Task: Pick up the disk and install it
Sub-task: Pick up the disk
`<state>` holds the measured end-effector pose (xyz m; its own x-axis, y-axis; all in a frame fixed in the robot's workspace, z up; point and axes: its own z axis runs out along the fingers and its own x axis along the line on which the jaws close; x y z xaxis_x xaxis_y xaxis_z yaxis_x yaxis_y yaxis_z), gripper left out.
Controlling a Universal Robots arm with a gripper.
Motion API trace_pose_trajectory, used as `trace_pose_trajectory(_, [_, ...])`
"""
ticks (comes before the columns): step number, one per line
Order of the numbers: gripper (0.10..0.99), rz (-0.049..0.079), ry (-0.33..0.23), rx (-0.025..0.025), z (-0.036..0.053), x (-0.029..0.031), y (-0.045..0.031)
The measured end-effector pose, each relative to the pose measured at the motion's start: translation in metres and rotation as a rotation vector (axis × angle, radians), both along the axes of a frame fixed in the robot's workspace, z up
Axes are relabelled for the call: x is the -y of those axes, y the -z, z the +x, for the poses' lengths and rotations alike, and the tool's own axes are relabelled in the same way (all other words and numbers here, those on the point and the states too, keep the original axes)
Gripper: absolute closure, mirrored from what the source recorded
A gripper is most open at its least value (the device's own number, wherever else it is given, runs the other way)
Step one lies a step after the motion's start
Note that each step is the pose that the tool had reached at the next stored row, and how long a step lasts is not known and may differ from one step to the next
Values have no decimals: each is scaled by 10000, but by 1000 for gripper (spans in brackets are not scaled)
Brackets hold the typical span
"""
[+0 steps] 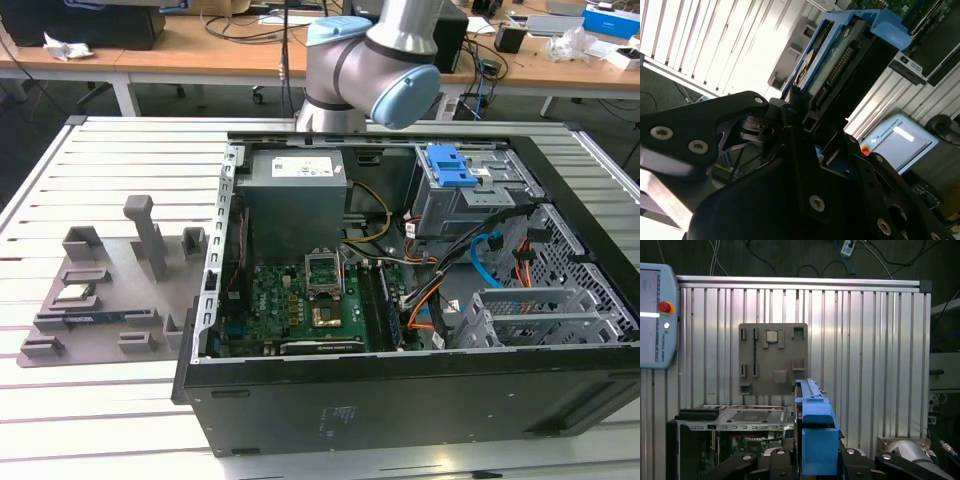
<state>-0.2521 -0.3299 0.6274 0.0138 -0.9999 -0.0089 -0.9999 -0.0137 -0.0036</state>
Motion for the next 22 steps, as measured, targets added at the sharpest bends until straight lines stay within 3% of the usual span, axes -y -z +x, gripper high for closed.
trace_pose_trajectory(2, [722,1,0,-5,68,0,0])
trace_pose_trajectory(5, [722,0,0,-24,291,0,0])
trace_pose_trajectory(17, [722,0,-1,-42,657,0,0])
trace_pose_trajectory(22, [722,1,-1,-46,734,0,1])
